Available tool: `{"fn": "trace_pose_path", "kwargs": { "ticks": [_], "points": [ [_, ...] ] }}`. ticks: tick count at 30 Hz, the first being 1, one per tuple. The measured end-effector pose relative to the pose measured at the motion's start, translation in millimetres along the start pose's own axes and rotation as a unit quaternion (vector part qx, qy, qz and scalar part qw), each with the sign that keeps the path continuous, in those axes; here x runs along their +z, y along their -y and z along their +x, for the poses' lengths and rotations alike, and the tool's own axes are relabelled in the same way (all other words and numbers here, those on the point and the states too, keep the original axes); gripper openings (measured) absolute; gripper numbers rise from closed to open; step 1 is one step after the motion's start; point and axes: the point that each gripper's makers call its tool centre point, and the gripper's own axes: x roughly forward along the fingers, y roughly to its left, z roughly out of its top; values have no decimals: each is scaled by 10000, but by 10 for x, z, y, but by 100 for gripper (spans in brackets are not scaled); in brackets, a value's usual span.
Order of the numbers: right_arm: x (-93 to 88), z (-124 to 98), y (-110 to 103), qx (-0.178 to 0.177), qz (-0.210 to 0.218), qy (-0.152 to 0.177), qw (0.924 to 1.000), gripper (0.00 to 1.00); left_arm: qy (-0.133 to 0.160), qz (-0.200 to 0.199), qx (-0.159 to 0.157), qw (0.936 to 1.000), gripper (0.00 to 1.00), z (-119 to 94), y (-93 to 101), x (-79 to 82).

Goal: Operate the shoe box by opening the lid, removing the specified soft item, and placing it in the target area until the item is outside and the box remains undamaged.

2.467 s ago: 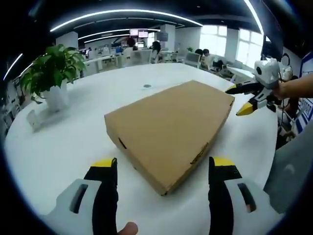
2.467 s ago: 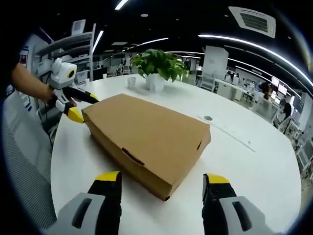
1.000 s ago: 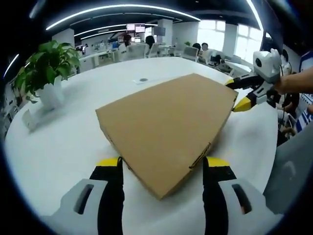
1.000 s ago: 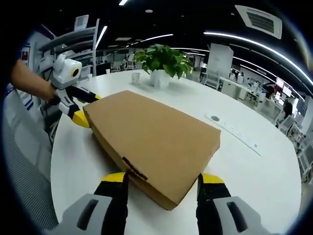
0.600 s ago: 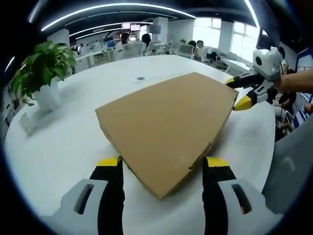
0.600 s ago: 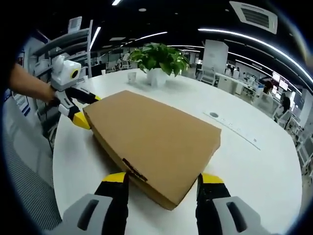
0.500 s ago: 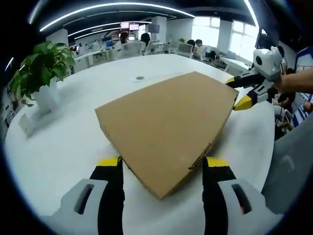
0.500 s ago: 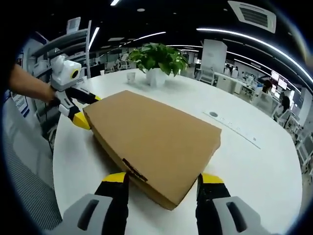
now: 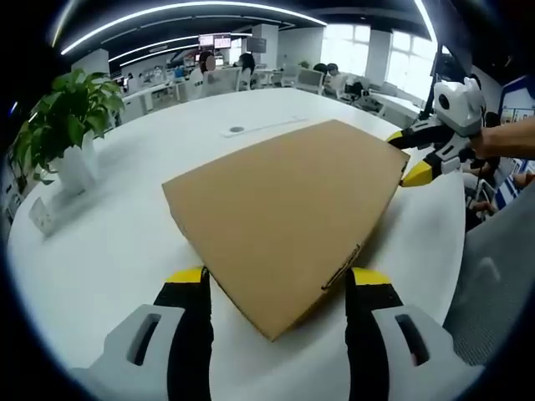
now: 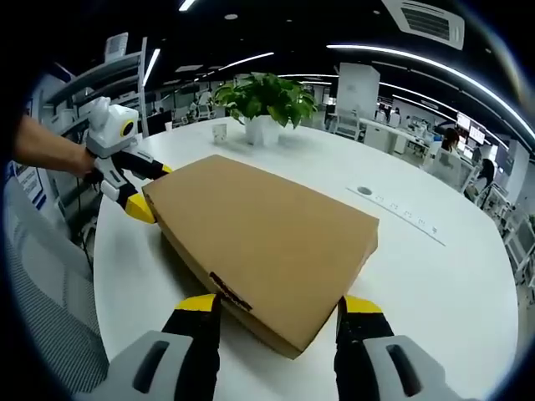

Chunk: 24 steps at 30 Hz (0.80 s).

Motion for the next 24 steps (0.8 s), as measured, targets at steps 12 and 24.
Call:
{"fn": "trace_pose_path", "kwargs": {
  "ticks": [12,24],
  "points": [
    [10,9,-127,-145,65,1,9999,52,-84,102,-106,9999,63,-53,-59,-41],
    [17,15,-315,-261,136,24,9996,52,-121,189,-206,9995,62,-160,-142,-129]
  ]
}}
